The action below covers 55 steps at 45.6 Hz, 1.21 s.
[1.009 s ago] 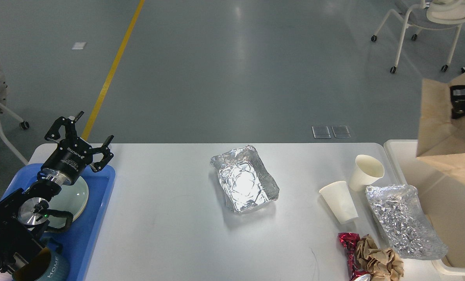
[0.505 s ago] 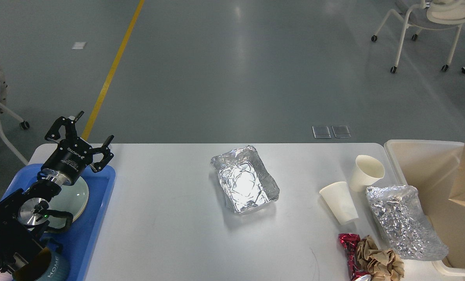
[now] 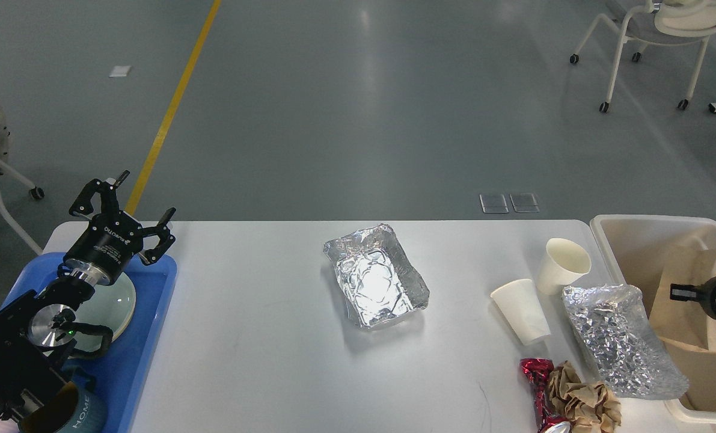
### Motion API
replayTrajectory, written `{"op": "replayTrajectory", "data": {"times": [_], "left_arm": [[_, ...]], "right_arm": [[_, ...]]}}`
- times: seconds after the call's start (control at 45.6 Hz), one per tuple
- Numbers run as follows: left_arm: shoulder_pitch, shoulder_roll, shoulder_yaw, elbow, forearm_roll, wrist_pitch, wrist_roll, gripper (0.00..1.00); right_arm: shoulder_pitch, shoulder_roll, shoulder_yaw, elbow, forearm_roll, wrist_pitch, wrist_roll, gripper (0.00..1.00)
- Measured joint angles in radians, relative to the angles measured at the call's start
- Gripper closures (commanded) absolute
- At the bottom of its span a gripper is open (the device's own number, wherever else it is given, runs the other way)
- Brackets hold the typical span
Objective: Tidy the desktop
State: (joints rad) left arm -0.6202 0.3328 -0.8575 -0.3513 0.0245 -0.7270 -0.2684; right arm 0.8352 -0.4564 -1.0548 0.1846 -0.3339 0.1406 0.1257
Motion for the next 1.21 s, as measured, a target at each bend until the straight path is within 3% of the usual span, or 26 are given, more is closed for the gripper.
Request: {"op": "replayTrajectory", "data": {"times": [0.285, 0.417, 0.548, 0.614, 0.68, 0.855, 0.965, 1.053, 1.141, 1.206], "left_arm": [[0.0, 0.0, 0.0, 0.0, 0.0, 0.0, 0.0, 0.0], [0.0, 0.0, 0.0, 0.0, 0.0, 0.0, 0.0, 0.0], [0.0, 0.0, -0.001, 0.0, 0.0, 0.0, 0.0, 0.0], [0.0, 0.0, -0.001, 0.0, 0.0, 0.0, 0.0, 0.0], [0.0, 0.0, -0.001, 0.0, 0.0, 0.0, 0.0, 0.0], [0.0, 0.0, -0.001, 0.0, 0.0, 0.0, 0.0, 0.0], [0.0, 0.0, -0.002, 0.0, 0.0, 0.0, 0.0, 0.0], [0.0, 0.0, -0.002, 0.0, 0.0, 0.0, 0.0, 0.0], [0.0, 0.0, -0.002, 0.0, 0.0, 0.0, 0.0, 0.0], [0.0, 0.0, -0.002, 0.0, 0.0, 0.0, 0.0, 0.0]], "right_arm": [[0.057, -0.009, -0.012, 0.056, -0.013, 0.009, 0.0, 0.0], [0.338, -0.102, -0.073, 0.323, -0.08, 0.062, 0.007, 0.0], [0.75, -0.158, -0.16, 0.739, -0.129, 0.123, 0.011, 0.0], [0.954, -0.159, -0.206, 0.938, -0.134, 0.198, 0.011, 0.0], [1.19, -0.139, -0.228, 1.136, -0.136, 0.341, 0.011, 0.0], [1.657, -0.128, -0.142, 1.423, -0.132, 0.664, 0.032, 0.0], [1.725, -0.165, -0.079, 1.457, -0.133, 0.776, 0.044, 0.0], [1.724, -0.18, -0.072, 1.459, -0.136, 0.78, 0.041, 0.0], [1.656, -0.181, -0.086, 1.432, -0.136, 0.705, 0.038, 0.0], [1.528, -0.171, -0.093, 1.371, -0.136, 0.574, 0.037, 0.0]]}}
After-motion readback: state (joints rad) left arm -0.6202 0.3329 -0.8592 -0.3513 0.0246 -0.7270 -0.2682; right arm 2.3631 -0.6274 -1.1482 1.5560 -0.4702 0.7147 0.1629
